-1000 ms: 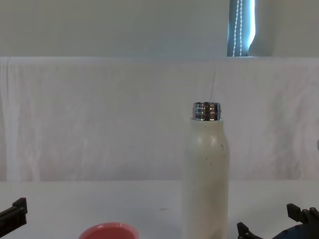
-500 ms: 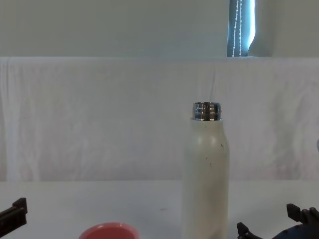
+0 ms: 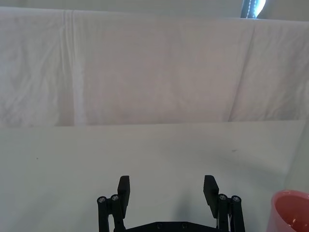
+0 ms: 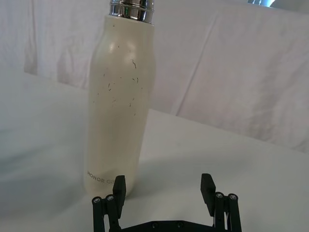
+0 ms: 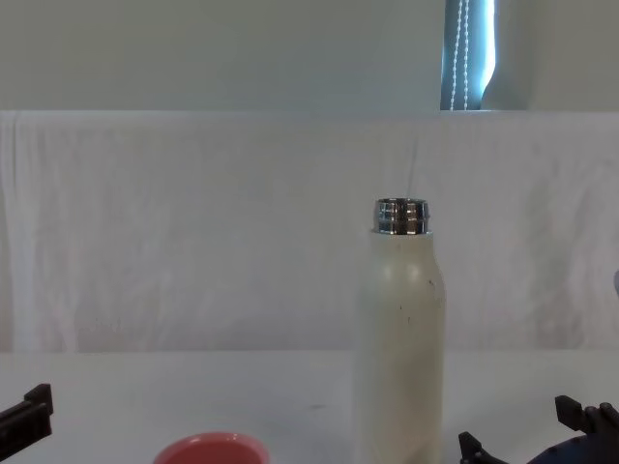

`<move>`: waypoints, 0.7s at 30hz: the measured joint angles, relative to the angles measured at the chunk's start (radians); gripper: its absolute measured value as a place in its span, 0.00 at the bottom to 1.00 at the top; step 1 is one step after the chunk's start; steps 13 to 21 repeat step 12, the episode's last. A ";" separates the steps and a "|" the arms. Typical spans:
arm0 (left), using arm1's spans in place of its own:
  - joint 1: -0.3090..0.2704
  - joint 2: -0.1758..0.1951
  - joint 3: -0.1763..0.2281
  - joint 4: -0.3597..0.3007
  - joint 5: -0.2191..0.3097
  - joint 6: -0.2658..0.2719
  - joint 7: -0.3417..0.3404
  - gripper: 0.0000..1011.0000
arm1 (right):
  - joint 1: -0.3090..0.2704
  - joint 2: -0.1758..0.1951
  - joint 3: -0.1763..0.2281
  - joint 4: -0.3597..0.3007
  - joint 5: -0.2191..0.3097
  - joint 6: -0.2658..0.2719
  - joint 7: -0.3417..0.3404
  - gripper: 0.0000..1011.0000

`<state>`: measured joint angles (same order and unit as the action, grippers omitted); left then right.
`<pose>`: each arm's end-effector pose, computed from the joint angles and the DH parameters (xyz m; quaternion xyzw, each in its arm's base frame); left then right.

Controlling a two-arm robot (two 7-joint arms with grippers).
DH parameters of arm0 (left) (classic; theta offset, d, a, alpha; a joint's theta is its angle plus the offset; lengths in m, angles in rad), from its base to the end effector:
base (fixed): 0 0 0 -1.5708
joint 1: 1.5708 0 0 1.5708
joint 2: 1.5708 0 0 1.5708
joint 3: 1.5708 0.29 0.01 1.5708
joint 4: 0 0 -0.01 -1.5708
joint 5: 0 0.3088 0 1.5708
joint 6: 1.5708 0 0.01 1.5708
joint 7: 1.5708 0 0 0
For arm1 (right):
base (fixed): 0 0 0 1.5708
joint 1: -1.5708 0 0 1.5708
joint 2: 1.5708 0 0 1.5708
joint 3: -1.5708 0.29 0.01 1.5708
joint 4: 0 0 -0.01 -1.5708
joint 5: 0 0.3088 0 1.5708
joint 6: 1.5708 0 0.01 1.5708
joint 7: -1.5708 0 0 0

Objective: Grasp the thermos with one hand and pour water into the cup lid.

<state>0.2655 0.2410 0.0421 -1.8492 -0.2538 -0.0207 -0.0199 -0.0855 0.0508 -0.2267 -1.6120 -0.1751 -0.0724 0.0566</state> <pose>0.2529 0.0376 -0.2853 -0.0173 0.0064 0.6616 0.7496 0.2945 0.0594 -0.3158 -0.0586 -0.0843 -0.5911 0.8001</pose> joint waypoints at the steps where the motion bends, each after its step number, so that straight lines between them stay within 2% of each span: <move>1: 0.000 0.000 0.000 0.000 0.000 0.000 0.000 0.99 | 0.000 0.000 0.000 0.000 0.000 0.000 0.000 0.99; 21: 0.000 0.000 0.000 0.000 0.000 0.000 0.000 0.99 | 0.000 0.000 0.000 0.000 0.000 0.000 0.000 0.99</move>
